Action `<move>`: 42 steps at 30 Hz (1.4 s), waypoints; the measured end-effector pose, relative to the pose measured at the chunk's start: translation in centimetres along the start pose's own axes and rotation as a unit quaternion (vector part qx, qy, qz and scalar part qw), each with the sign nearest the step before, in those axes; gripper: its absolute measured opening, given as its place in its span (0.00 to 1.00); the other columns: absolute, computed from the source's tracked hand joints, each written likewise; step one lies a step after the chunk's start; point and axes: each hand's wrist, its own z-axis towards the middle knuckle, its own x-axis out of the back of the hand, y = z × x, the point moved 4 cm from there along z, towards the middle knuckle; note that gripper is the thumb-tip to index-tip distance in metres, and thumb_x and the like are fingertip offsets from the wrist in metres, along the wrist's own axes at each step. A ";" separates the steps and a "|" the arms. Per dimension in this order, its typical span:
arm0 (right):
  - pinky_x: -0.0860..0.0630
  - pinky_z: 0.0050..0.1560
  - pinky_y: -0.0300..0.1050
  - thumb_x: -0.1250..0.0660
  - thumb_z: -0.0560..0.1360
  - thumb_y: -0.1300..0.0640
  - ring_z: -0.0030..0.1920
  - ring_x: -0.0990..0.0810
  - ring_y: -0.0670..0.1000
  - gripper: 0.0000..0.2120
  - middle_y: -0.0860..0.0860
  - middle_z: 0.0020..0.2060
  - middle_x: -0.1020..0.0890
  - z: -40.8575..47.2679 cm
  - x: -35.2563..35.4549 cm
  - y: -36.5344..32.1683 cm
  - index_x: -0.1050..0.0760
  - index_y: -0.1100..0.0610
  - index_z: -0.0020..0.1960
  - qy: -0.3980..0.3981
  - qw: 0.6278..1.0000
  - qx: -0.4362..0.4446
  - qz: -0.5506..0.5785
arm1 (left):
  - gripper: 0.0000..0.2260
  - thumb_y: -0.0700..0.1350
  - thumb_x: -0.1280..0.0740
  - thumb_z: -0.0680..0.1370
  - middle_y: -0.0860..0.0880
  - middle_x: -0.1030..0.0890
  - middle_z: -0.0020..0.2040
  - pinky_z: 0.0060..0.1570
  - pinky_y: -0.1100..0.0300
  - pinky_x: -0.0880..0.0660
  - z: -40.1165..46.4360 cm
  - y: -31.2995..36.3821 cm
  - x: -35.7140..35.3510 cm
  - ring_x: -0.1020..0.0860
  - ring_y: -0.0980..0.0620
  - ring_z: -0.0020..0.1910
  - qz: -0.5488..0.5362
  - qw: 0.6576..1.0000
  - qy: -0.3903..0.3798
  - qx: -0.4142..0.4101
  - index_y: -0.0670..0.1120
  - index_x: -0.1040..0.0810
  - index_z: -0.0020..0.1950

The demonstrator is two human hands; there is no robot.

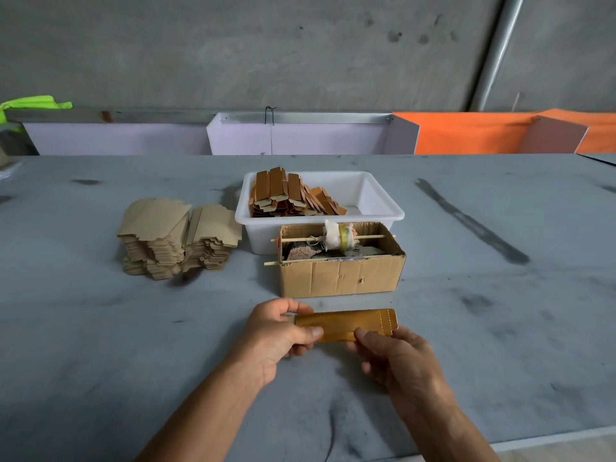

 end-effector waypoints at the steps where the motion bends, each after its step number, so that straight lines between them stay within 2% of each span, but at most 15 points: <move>1: 0.29 0.20 0.36 0.31 0.68 0.73 0.28 0.18 0.50 0.07 0.57 0.31 0.17 0.0 -0.1 0.0 0.23 0.63 0.41 0.001 1.000 -0.003 -0.002 | 0.14 0.28 0.29 0.69 0.45 0.21 0.32 0.25 0.65 0.28 0.1 0.0 0.0 0.24 0.53 0.25 -0.008 1.000 0.008 -0.002 0.41 0.22 0.50; 4: 0.27 0.21 0.37 0.31 0.68 0.73 0.27 0.18 0.50 0.06 0.57 0.29 0.18 0.2 -0.1 0.0 0.23 0.65 0.42 0.012 1.000 -0.002 0.006 | 0.14 0.28 0.28 0.68 0.46 0.22 0.31 0.24 0.66 0.28 0.3 -0.4 0.0 0.25 0.54 0.24 -0.080 0.996 0.028 0.010 0.41 0.23 0.49; 8: 0.27 0.22 0.36 0.32 0.69 0.73 0.27 0.19 0.49 0.06 0.57 0.29 0.18 0.4 -0.6 0.1 0.23 0.68 0.45 0.016 0.999 0.009 0.031 | 0.08 0.29 0.28 0.67 0.46 0.21 0.27 0.24 0.65 0.26 0.0 -1.0 -1.2 0.24 0.55 0.24 -0.192 0.980 -0.003 0.045 0.39 0.23 0.41; 11: 0.26 0.23 0.36 0.32 0.69 0.72 0.28 0.18 0.50 0.05 0.58 0.30 0.18 0.3 -1.2 0.0 0.23 0.67 0.45 0.012 0.999 0.013 0.045 | 0.07 0.28 0.30 0.68 0.45 0.20 0.28 0.25 0.64 0.25 0.0 -1.3 -1.8 0.22 0.53 0.25 -0.236 0.971 0.003 0.051 0.37 0.22 0.39; 17: 0.25 0.25 0.38 0.32 0.70 0.71 0.30 0.17 0.50 0.05 0.59 0.33 0.16 0.3 -1.9 -0.2 0.23 0.65 0.45 0.011 1.000 0.004 0.026 | 0.03 0.30 0.30 0.69 0.43 0.19 0.29 0.25 0.64 0.24 0.3 -1.3 -2.2 0.21 0.53 0.26 -0.236 0.971 0.000 0.040 0.36 0.21 0.40; 24: 0.26 0.25 0.39 0.32 0.72 0.68 0.30 0.17 0.49 0.05 0.56 0.33 0.16 1.2 -2.4 -1.2 0.23 0.62 0.47 0.018 1.000 0.012 -0.018 | 0.04 0.30 0.29 0.70 0.44 0.18 0.30 0.27 0.63 0.23 1.7 -0.3 -1.6 0.19 0.51 0.27 -0.207 0.977 0.044 -0.033 0.37 0.21 0.39; 28: 0.26 0.25 0.39 0.35 0.76 0.65 0.30 0.17 0.48 0.03 0.54 0.32 0.16 1.9 -2.6 -2.3 0.22 0.61 0.47 0.019 0.995 0.038 -0.092 | 0.04 0.29 0.30 0.70 0.42 0.17 0.32 0.29 0.59 0.21 2.7 0.0 -1.5 0.18 0.48 0.29 -0.239 0.969 0.045 -0.045 0.36 0.22 0.41; 30: 0.24 0.31 0.43 0.34 0.76 0.60 0.32 0.18 0.48 0.04 0.52 0.33 0.16 2.3 -2.0 -3.6 0.20 0.59 0.48 0.073 0.964 0.129 -0.219 | 0.04 0.29 0.30 0.69 0.41 0.17 0.32 0.30 0.58 0.20 3.2 0.0 -1.5 0.18 0.47 0.28 -0.250 0.966 0.050 -0.048 0.35 0.22 0.41; 32: 0.26 0.38 0.43 0.31 0.74 0.58 0.35 0.22 0.46 0.05 0.46 0.34 0.19 2.3 -1.5 -5.9 0.18 0.57 0.48 0.150 0.890 0.261 -0.341 | 0.04 0.29 0.29 0.68 0.40 0.18 0.32 0.30 0.58 0.20 3.5 -0.1 -1.3 0.19 0.46 0.29 -0.254 0.964 0.053 -0.058 0.35 0.22 0.40; 34: 0.31 0.36 0.41 0.31 0.73 0.57 0.36 0.25 0.45 0.04 0.42 0.33 0.22 2.2 -1.9 -8.6 0.17 0.54 0.45 0.179 0.826 0.351 -0.402 | 0.04 0.30 0.28 0.68 0.39 0.17 0.34 0.31 0.58 0.20 3.7 -0.3 -1.1 0.18 0.44 0.31 -0.246 0.966 0.052 -0.067 0.35 0.21 0.40; 35: 0.31 0.36 0.43 0.31 0.73 0.57 0.38 0.24 0.47 0.04 0.43 0.34 0.22 2.6 -2.3 -9.8 0.17 0.54 0.44 0.176 0.800 0.373 -0.435 | 0.04 0.30 0.28 0.68 0.38 0.17 0.35 0.32 0.58 0.21 3.8 -0.4 -1.1 0.18 0.43 0.32 -0.242 0.967 0.052 -0.066 0.35 0.21 0.40; 38: 0.26 0.45 0.50 0.32 0.74 0.56 0.49 0.24 0.55 0.06 0.50 0.42 0.17 5.1 -4.2 -12.2 0.16 0.54 0.47 0.129 0.737 0.368 -0.553 | 0.05 0.31 0.28 0.68 0.37 0.17 0.36 0.34 0.58 0.21 4.1 -1.0 -1.2 0.17 0.42 0.34 -0.248 0.966 0.056 -0.055 0.33 0.22 0.42; 40: 0.27 0.48 0.46 0.33 0.75 0.54 0.54 0.27 0.54 0.09 0.50 0.49 0.16 6.8 -5.2 -12.9 0.17 0.52 0.51 0.104 0.693 0.341 -0.627 | 0.06 0.30 0.28 0.68 0.37 0.18 0.36 0.34 0.57 0.21 4.1 -1.0 -1.4 0.18 0.42 0.34 -0.251 0.965 0.052 -0.051 0.33 0.22 0.42; 42: 0.32 0.45 0.41 0.33 0.75 0.50 0.55 0.29 0.52 0.11 0.49 0.52 0.17 8.2 -5.9 -13.2 0.18 0.51 0.54 0.084 0.655 0.309 -0.684 | 0.04 0.30 0.28 0.69 0.38 0.17 0.35 0.32 0.58 0.21 4.0 -0.9 -1.6 0.18 0.43 0.33 -0.249 0.966 0.050 -0.055 0.35 0.22 0.40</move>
